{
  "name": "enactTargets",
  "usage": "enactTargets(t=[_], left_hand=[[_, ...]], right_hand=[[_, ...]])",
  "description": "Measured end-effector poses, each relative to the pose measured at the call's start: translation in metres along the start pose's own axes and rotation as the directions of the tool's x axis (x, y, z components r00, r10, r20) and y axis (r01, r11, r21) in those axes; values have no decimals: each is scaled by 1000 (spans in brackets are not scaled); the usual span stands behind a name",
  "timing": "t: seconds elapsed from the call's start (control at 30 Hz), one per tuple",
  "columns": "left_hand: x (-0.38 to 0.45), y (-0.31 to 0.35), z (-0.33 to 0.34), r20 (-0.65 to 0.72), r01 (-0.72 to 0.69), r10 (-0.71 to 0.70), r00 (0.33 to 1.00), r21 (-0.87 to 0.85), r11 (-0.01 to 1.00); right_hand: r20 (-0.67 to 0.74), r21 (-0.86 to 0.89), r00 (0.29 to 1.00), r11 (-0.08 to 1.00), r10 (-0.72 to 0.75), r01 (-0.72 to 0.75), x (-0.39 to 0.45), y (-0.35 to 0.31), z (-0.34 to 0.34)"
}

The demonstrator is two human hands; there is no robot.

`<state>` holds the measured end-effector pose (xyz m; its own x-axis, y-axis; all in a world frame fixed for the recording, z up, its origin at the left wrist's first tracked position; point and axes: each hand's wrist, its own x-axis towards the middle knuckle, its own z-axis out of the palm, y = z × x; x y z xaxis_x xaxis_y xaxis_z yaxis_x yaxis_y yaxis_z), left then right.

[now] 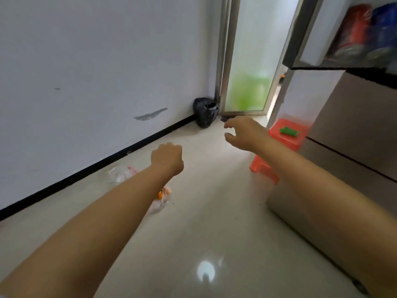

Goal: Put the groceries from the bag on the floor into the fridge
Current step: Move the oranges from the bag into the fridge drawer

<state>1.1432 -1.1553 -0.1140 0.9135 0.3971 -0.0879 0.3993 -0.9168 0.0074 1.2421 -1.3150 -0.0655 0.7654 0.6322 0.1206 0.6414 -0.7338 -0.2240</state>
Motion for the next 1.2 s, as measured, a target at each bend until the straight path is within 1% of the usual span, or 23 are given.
enactTargets(t=[0.17, 0.3, 0.4, 0.5, 0.57, 0.63, 0.8, 0.93, 1.07, 1.2], left_hand=[[-3, -98, 44, 67, 85, -81, 994, -65, 994], [24, -174, 77, 145, 100, -84, 986, -106, 989], [59, -232, 100, 198, 59, -37, 979, -110, 992], [97, -288, 125, 275, 2, 22, 961, -88, 996], [120, -319, 140, 334, -18, 41, 942, -71, 997], [143, -346, 155, 374, -9, 35, 927, -70, 998], [213, -382, 193, 438, 11, 37, 898, -107, 994], [282, -391, 230, 460, -48, 82, 884, -86, 995], [349, -391, 280, 490, -159, 187, 851, -98, 982], [404, -389, 354, 538, -319, 337, 772, -131, 939]], right_hand=[[124, 82, 991, 996, -52, 42, 31, -74, 75], [230, 126, 972, 992, -45, 16, 74, -126, 137], [293, 173, 956, 983, 13, -67, 115, -161, 187], [364, 182, 927, 970, 87, -162, 151, -187, 236], [426, 171, 894, 958, 137, -229, 168, -196, 266], [482, 153, 860, 950, 169, -272, 185, -200, 294], [562, 137, 799, 928, 214, -345, 233, -190, 353], [618, 151, 753, 905, 226, -397, 281, -172, 411], [670, 131, 685, 862, 287, -490, 318, -154, 475], [691, 106, 637, 823, 343, -558, 343, -139, 552]])
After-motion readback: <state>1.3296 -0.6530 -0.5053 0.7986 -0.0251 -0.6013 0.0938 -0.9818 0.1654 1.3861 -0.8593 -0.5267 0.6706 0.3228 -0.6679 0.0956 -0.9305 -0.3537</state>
